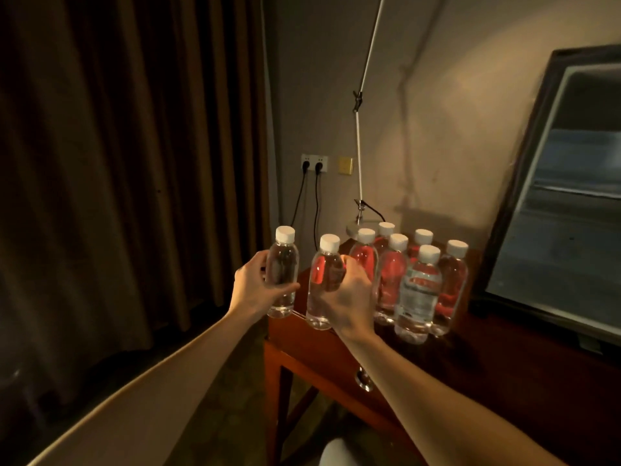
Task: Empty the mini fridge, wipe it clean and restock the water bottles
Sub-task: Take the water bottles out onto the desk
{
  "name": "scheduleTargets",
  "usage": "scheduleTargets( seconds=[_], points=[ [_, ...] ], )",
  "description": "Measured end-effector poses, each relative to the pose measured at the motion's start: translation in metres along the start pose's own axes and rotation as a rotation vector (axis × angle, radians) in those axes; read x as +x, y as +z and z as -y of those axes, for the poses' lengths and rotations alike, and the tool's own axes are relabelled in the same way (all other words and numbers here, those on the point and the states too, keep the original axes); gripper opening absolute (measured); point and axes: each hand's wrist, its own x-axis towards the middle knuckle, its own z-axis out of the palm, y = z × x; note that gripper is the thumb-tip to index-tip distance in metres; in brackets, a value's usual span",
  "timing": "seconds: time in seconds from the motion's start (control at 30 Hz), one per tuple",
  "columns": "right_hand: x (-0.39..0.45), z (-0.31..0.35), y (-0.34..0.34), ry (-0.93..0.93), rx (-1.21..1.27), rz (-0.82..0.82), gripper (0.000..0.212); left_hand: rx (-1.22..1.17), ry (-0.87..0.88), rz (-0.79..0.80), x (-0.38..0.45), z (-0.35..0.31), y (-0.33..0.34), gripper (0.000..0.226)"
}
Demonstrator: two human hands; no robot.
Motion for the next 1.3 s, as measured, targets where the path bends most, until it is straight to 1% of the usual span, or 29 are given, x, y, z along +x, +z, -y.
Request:
scheduleTargets(
  seconds=[0.07,0.2,0.27,0.37,0.5,0.57,0.63,0.7,0.73,0.8,0.87,0.93,1.03,1.1,1.2,1.3],
  points=[
    [0.009,-0.005,0.016,0.034,-0.004,-0.006,0.052,-0.014,-0.014,0.021,0.017,0.013,0.01,0.076],
    [0.022,-0.014,0.035,0.054,0.002,-0.025,0.081,-0.062,-0.051,0.048,0.04,0.029,0.035,0.08],
    [0.025,-0.017,0.038,0.05,-0.011,-0.036,0.088,-0.07,-0.076,0.058,0.048,0.033,0.044,0.087],
    [0.028,-0.02,0.04,0.035,-0.037,-0.035,0.085,-0.107,-0.074,0.095,0.053,0.032,0.051,0.088],
    [0.027,-0.021,0.042,0.035,-0.011,-0.017,0.072,-0.144,-0.071,0.125,0.049,0.03,0.056,0.08],
    [0.025,-0.019,0.042,0.033,-0.003,-0.027,0.065,-0.156,-0.07,0.134,0.045,0.029,0.057,0.081],
    [0.023,-0.018,0.042,0.04,-0.005,-0.023,0.062,-0.158,-0.074,0.165,0.04,0.027,0.054,0.083],
    [0.02,-0.015,0.039,0.056,-0.011,-0.006,0.061,-0.123,-0.066,0.212,0.035,0.026,0.049,0.082],
    [0.018,-0.016,0.038,0.063,-0.011,0.005,0.056,-0.094,-0.061,0.236,0.032,0.025,0.046,0.082],
    [0.01,-0.014,0.031,0.049,-0.012,0.026,0.039,-0.033,-0.065,0.259,0.024,0.026,0.04,0.084],
    [0.002,-0.013,0.02,0.011,-0.026,0.036,0.031,0.052,-0.079,0.24,0.012,0.024,0.034,0.088],
    [-0.008,-0.015,0.008,-0.026,-0.07,0.057,0.036,0.139,-0.098,0.223,-0.002,0.021,0.03,0.088],
    [-0.023,-0.017,-0.016,-0.058,-0.151,0.065,0.044,0.201,-0.067,0.244,-0.022,0.012,0.029,0.072],
    [-0.033,-0.02,-0.037,-0.053,-0.208,0.081,0.046,0.244,-0.028,0.276,-0.034,0.001,0.032,0.073],
    [-0.047,-0.026,-0.073,-0.015,-0.325,0.082,0.042,0.295,0.041,0.329,-0.054,-0.026,0.046,0.072],
    [-0.059,-0.038,-0.111,0.001,-0.443,0.073,0.036,0.308,0.133,0.381,-0.072,-0.058,0.069,0.06]
  ],
)
